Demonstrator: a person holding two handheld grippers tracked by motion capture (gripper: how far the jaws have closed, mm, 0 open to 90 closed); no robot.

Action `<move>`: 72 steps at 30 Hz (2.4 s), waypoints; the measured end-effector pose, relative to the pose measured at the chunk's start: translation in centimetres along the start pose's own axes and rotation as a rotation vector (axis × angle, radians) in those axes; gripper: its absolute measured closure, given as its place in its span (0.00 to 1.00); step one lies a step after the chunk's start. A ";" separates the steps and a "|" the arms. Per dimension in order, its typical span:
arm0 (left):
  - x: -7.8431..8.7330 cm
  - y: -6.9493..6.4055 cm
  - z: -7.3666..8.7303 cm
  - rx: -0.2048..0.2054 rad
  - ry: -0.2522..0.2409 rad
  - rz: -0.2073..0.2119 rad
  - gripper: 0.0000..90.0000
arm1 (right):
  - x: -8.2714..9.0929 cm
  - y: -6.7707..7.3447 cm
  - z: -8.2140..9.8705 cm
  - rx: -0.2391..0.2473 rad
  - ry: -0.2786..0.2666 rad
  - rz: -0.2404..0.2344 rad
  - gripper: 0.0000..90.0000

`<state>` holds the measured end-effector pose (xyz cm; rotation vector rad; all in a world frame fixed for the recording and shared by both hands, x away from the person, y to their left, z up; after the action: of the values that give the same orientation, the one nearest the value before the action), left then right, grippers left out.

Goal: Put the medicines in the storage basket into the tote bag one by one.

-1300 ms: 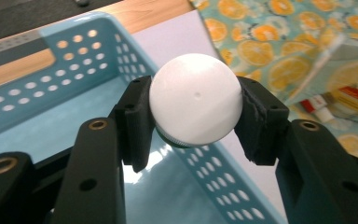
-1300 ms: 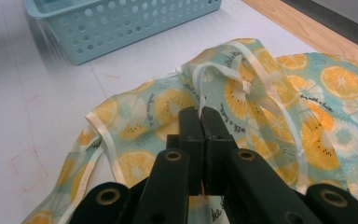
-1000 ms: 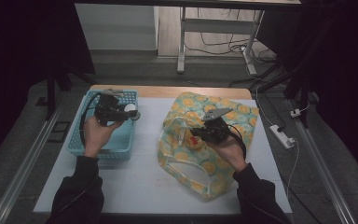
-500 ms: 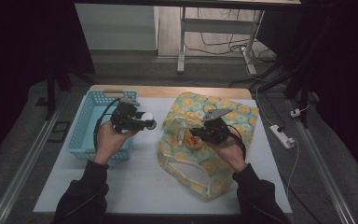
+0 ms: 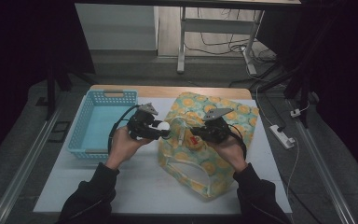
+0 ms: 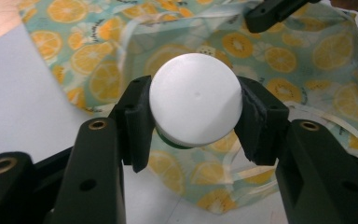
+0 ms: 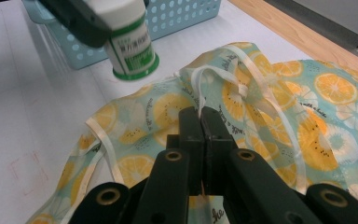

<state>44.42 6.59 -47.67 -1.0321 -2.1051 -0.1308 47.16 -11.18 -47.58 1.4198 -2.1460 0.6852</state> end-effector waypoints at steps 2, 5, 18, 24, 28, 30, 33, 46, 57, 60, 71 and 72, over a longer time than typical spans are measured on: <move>-0.5 -0.4 -0.1 -0.008 0.006 0.011 0.56 | 0.0 0.0 0.0 -0.001 -0.002 0.002 0.99; -1.1 -0.8 -0.2 -0.012 0.010 0.025 0.56 | 0.1 0.0 -0.1 0.001 -0.003 0.001 0.99; -4.4 -2.3 -1.2 -0.047 0.045 0.039 0.56 | 0.7 -0.2 -0.4 0.002 -0.020 0.009 0.99; -6.2 -2.3 -1.7 -0.060 0.064 0.030 0.56 | 0.7 -0.2 -0.4 0.003 -0.021 0.007 0.99; -7.2 -2.4 -2.3 -0.052 0.056 0.046 0.56 | 0.7 -0.2 -0.4 0.002 -0.022 0.006 0.99; -7.7 -2.4 -2.6 -0.056 0.057 0.045 0.56 | 0.6 -0.2 -0.3 0.002 -0.020 0.006 0.99; -8.3 -2.4 -2.8 -0.059 0.055 0.046 0.56 | 0.6 -0.3 -0.3 0.000 -0.019 0.007 0.99; -11.2 -1.6 -2.8 -0.039 0.051 0.037 0.55 | 0.6 -0.4 -0.1 -0.005 -0.013 0.007 0.99; -11.1 -1.1 -3.2 -0.017 -0.007 0.031 0.43 | 0.5 -0.5 0.0 -0.007 -0.008 0.005 0.99; -10.7 -1.3 -3.3 -0.026 -0.002 0.037 0.35 | 0.5 -0.5 0.0 -0.006 -0.008 0.004 0.99; -9.3 -2.4 -2.6 -0.072 0.013 0.049 0.20 | 0.4 -0.4 0.1 -0.007 -0.003 0.002 0.99; -9.1 -2.6 -2.5 -0.068 0.014 0.060 0.19 | 0.4 -0.4 0.1 -0.009 -0.002 0.002 0.99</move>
<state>47.50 -1.89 -51.51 -1.1302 -2.0673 -0.1804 47.41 -11.70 -47.32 1.4149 -2.1496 0.6741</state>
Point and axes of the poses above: each handheld gripper's, and its own axes: x roughly backward along the jaws, z roughly out of its underside, y roughly to its left, the point moved 7 cm from there along -x, roughly forward along the jaws, and after that the axes turned 8 degrees about x, right-handed, at the moved point
